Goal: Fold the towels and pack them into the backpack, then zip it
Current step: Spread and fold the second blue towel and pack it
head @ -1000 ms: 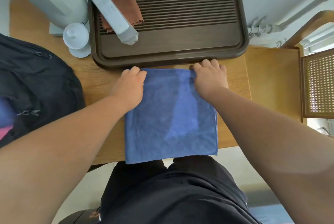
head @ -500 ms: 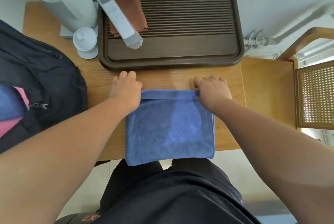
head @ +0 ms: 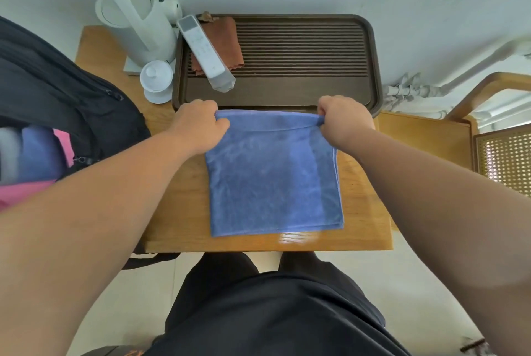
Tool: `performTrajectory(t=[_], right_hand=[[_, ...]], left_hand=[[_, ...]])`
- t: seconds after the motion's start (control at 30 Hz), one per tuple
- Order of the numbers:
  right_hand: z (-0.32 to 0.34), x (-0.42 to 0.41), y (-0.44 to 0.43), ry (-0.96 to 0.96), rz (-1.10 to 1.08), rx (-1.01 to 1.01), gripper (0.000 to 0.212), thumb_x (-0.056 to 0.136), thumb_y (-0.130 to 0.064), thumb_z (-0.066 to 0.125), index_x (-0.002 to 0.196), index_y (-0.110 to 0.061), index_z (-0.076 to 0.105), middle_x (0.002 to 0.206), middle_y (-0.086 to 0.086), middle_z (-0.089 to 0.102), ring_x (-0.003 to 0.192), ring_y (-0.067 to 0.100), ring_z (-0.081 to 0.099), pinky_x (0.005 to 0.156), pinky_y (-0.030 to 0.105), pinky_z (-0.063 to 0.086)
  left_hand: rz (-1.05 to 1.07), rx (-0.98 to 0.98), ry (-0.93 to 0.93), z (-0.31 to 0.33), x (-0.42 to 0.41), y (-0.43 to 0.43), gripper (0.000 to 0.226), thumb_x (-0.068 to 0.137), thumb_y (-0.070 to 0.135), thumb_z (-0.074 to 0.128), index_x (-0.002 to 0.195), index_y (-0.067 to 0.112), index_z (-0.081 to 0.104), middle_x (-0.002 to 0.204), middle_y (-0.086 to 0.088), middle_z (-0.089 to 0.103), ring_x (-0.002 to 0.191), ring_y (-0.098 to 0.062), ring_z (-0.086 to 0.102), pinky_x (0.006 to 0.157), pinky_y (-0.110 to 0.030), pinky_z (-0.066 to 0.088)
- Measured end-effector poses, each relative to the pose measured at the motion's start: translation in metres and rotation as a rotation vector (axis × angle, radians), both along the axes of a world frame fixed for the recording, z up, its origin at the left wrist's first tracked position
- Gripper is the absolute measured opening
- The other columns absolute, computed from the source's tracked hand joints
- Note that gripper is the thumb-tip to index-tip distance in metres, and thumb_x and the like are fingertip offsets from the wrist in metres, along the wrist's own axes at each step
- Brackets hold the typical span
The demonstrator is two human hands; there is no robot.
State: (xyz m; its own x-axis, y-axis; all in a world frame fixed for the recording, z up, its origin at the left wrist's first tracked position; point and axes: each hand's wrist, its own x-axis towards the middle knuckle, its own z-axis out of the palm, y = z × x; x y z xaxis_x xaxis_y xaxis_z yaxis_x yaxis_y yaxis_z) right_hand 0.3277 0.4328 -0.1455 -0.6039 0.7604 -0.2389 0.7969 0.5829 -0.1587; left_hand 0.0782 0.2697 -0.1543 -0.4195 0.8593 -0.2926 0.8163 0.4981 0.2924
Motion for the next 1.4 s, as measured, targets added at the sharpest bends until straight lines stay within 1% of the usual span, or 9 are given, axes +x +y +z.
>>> performTrajectory(t=[0.27,0.43,0.63,0.83,1.03,1.13,1.2,1.3,1.4], right_hand=[[-0.003,0.041,-0.03,0.072,0.101,-0.12,0.024,0.08,-0.001,0.055,0.075,-0.023,0.048,0.085,-0.001,0.048,0.079,0.025,0.05,0.058,0.03,0.031],[-0.019,0.083,-0.063,0.098,0.174,-0.18,0.026,0.077,0.001,0.058,0.078,-0.024,0.052,0.085,-0.003,0.049,0.082,0.021,0.046,0.062,0.03,0.029],[-0.04,0.112,-0.095,0.038,0.286,-0.17,0.025,0.078,0.001,0.059,0.087,-0.022,0.059,0.087,-0.006,0.044,0.085,0.025,0.047,0.069,0.034,0.036],[-0.048,0.125,-0.115,-0.033,0.303,-0.13,0.022,0.082,-0.003,0.056,0.089,-0.024,0.057,0.089,-0.005,0.043,0.085,0.024,0.047,0.072,0.034,0.033],[-0.048,0.125,-0.13,-0.38,0.338,-0.175,0.031,0.091,-0.023,0.048,0.121,-0.026,0.052,0.12,0.0,0.045,0.111,0.025,0.049,0.091,0.041,0.043],[-0.043,0.114,-0.132,-0.455,0.302,-0.183,0.042,0.088,-0.048,0.045,0.122,-0.025,0.055,0.119,0.0,0.048,0.109,0.024,0.05,0.086,0.04,0.042],[-0.038,0.104,-0.132,-0.444,0.267,-0.168,0.049,0.088,-0.056,0.038,0.119,-0.024,0.058,0.115,0.0,0.051,0.106,0.023,0.049,0.083,0.038,0.039],[-0.035,0.084,-0.135,-0.315,0.262,-0.06,0.056,0.093,-0.06,0.032,0.129,-0.023,0.052,0.121,0.002,0.05,0.114,0.025,0.046,0.095,0.04,0.039],[-0.047,0.056,-0.141,-0.234,0.267,-0.118,0.073,0.096,-0.067,0.024,0.157,-0.028,0.018,0.162,0.011,0.018,0.149,0.033,0.015,0.12,0.049,0.018]], left_hand=[[-0.081,0.188,0.128,0.007,0.036,-0.057,0.032,0.089,0.016,0.063,0.066,0.02,0.04,0.072,0.001,0.045,0.071,-0.02,0.046,0.06,-0.034,0.036],[-0.143,0.15,0.107,-0.017,0.067,-0.112,0.029,0.073,0.003,0.073,0.064,0.015,0.047,0.07,-0.002,0.049,0.069,-0.021,0.038,0.056,-0.035,0.031],[-0.135,0.012,0.103,-0.049,0.095,-0.148,0.02,0.074,0.002,0.066,0.072,0.016,0.053,0.078,-0.001,0.05,0.077,-0.024,0.045,0.06,-0.039,0.042],[-0.198,-0.026,0.191,-0.058,0.108,-0.167,0.029,0.063,-0.006,0.073,0.066,0.015,0.053,0.069,-0.003,0.048,0.066,-0.026,0.047,0.054,-0.033,0.031],[-0.238,-0.227,0.172,-0.054,0.115,-0.168,0.004,0.089,0.026,0.053,0.091,0.025,0.056,0.093,0.005,0.052,0.092,-0.018,0.052,0.075,-0.033,0.038],[-0.217,-0.212,0.141,-0.052,0.115,-0.165,0.028,0.09,0.048,0.046,0.084,0.024,0.06,0.082,0.008,0.049,0.085,-0.015,0.052,0.071,-0.032,0.038],[-0.166,-0.129,0.104,-0.049,0.114,-0.16,0.033,0.094,0.048,0.045,0.087,0.022,0.065,0.082,0.007,0.054,0.084,-0.016,0.054,0.071,-0.031,0.038],[-0.079,-0.028,0.1,-0.046,0.118,-0.145,0.043,0.097,0.046,0.049,0.126,0.018,0.062,0.124,-0.003,0.059,0.115,-0.023,0.055,0.092,-0.037,0.044],[-0.054,-0.19,0.07,-0.053,0.126,-0.123,0.078,0.099,0.058,0.037,0.16,0.018,0.011,0.168,-0.009,0.004,0.154,-0.029,0.007,0.123,-0.048,0.011]])
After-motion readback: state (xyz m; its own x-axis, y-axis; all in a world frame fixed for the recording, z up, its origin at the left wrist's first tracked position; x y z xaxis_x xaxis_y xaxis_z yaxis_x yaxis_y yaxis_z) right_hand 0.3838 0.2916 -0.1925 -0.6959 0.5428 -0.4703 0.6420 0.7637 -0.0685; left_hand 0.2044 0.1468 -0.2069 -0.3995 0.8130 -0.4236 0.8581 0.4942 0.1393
